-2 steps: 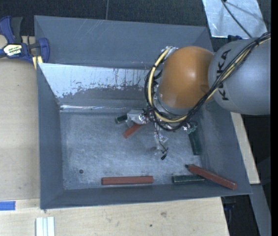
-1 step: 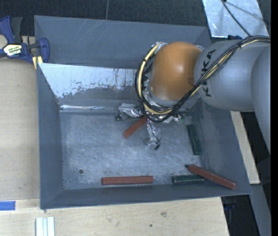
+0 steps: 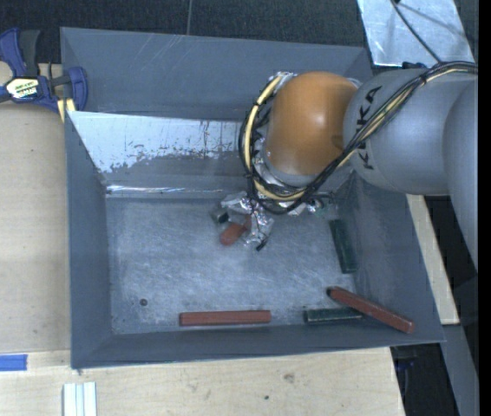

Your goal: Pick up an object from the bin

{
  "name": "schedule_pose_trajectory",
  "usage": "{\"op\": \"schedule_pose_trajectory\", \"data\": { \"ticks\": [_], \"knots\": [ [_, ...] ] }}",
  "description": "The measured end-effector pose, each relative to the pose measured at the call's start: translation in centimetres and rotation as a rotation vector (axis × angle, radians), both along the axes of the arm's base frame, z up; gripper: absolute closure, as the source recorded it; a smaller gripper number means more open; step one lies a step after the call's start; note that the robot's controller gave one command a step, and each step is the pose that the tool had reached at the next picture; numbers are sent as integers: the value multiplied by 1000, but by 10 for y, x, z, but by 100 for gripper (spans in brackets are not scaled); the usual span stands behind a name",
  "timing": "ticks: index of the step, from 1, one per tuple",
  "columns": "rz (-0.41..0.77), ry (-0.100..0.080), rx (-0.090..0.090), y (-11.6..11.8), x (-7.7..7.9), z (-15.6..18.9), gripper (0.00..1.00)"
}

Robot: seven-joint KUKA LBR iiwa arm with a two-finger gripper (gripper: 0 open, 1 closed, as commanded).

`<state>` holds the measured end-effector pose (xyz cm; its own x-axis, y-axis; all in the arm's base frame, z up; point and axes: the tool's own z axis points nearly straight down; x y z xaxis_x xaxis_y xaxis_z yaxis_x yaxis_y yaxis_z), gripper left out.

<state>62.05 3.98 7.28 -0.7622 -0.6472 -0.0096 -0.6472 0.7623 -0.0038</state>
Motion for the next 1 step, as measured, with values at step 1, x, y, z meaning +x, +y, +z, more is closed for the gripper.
{"op": "schedule_pose_trajectory", "data": {
  "ticks": [1],
  "knots": [
    [4,-3,-2,14,-20,183,100]
  ]
}}
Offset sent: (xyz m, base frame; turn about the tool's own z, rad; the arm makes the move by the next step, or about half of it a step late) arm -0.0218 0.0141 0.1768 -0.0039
